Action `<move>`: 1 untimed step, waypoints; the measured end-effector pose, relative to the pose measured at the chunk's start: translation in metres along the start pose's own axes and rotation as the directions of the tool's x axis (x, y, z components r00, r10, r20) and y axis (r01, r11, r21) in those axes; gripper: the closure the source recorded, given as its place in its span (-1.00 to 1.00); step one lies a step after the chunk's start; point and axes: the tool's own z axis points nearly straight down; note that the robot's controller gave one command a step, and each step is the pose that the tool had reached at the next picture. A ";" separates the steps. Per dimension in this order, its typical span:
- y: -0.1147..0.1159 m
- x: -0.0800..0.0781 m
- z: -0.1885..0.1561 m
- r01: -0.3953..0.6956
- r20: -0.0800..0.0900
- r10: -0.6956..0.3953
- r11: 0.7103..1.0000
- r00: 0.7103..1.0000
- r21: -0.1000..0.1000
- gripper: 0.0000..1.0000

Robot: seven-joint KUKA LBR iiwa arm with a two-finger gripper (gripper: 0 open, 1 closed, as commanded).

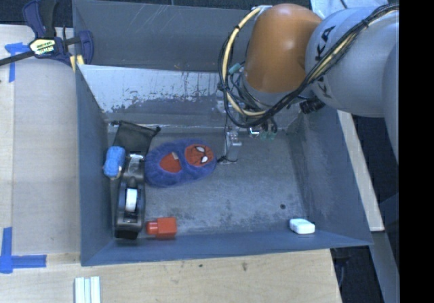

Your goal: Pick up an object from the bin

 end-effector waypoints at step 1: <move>0.025 0.015 0.084 0.210 0.003 -0.210 0.978 0.978 0.004 -1.00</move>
Offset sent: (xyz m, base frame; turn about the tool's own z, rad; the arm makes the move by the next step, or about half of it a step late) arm -0.0153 0.0268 -0.0835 -0.2118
